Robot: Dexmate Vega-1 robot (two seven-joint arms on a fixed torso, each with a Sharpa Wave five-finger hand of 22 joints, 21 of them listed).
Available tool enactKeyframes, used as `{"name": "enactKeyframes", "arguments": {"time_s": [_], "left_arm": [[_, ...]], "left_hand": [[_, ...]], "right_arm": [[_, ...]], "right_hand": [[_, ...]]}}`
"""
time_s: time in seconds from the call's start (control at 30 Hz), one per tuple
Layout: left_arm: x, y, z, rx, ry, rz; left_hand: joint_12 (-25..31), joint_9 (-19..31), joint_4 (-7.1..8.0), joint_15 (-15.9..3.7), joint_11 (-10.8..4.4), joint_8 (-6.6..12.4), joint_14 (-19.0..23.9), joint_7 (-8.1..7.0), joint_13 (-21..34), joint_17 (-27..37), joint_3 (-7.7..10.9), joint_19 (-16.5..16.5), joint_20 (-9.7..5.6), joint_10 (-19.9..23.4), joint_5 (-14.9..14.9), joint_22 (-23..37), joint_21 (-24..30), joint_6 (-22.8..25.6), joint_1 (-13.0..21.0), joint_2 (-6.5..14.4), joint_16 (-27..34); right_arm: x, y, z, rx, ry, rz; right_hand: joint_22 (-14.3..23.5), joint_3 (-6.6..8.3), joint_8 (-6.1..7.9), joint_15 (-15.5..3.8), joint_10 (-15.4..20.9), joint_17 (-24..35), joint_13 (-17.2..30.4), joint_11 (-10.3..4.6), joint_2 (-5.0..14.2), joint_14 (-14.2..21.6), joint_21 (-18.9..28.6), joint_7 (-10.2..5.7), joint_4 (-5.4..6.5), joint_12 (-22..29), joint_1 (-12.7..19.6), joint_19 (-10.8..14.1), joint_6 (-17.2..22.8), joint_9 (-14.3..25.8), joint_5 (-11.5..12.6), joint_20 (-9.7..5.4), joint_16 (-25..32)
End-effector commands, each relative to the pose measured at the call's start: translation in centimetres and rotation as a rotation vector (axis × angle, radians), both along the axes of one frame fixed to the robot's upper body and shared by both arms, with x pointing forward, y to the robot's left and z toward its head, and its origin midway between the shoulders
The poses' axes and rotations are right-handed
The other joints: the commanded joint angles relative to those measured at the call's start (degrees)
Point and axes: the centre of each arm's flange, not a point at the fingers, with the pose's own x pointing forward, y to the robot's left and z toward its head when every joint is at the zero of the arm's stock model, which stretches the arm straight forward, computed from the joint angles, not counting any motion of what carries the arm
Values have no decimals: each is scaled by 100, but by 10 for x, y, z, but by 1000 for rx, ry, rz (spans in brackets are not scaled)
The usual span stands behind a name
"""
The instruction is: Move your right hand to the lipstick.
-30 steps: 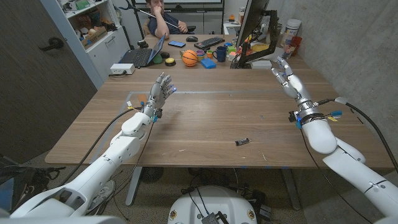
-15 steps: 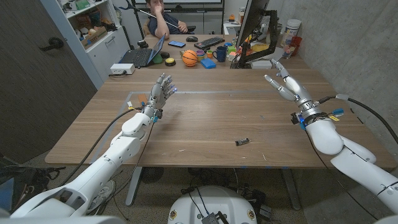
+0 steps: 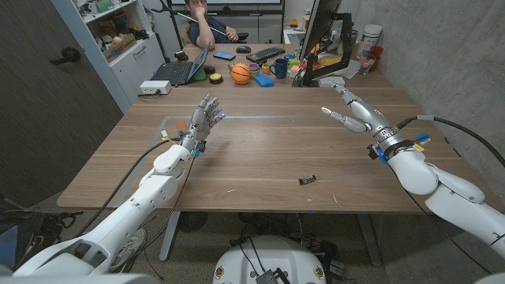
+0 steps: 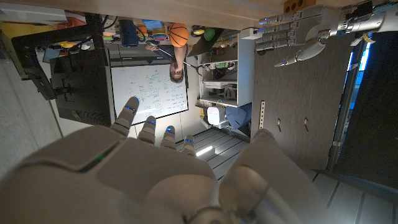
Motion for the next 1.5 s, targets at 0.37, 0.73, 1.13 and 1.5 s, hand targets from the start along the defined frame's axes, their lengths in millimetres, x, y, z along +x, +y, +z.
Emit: {"name": "enactKeyframes", "arguments": {"time_s": [0.37,0.73,1.13,1.5], "left_arm": [[-6,11,-9,9,11,-9],[-4,12,-11,24,24,-17],[-1,9,-5,38,6,-26],[0,6,-3,50,4,-29]], "left_hand": [[46,16,14,-14,16,31,9,-49,20,11,-39,29,60,-1,40,32,-21,21,26,7,-10],[45,17,32,-13,14,30,5,-55,20,12,-60,30,62,0,43,34,-34,22,9,6,-12],[43,18,61,-18,6,34,5,-51,20,15,-90,37,53,-4,44,37,-43,34,-22,5,-12],[46,20,101,-22,28,38,-2,-61,21,18,-126,39,64,5,43,42,-53,49,-66,3,-13]], "right_arm": [[2,29,-2,-253,112,-1],[8,31,-7,-363,199,-20],[14,32,-18,-441,250,-28],[13,30,-27,-502,288,-54]], "right_hand": [[30,16,127,-100,54,3,12,-90,-87,242,-92,-93,-256,109,405,214,72,7,195,-4,101],[25,-29,131,-223,36,-5,6,-174,-172,281,-81,-163,-335,103,510,523,124,4,293,-18,83],[0,-8,150,-338,-78,-12,0,-410,-183,186,-201,-443,-530,61,874,810,214,3,523,0,47],[-4,25,164,-433,-38,-11,-4,-536,-149,228,-279,-460,-628,80,1078,910,313,2,640,-3,60]]}}
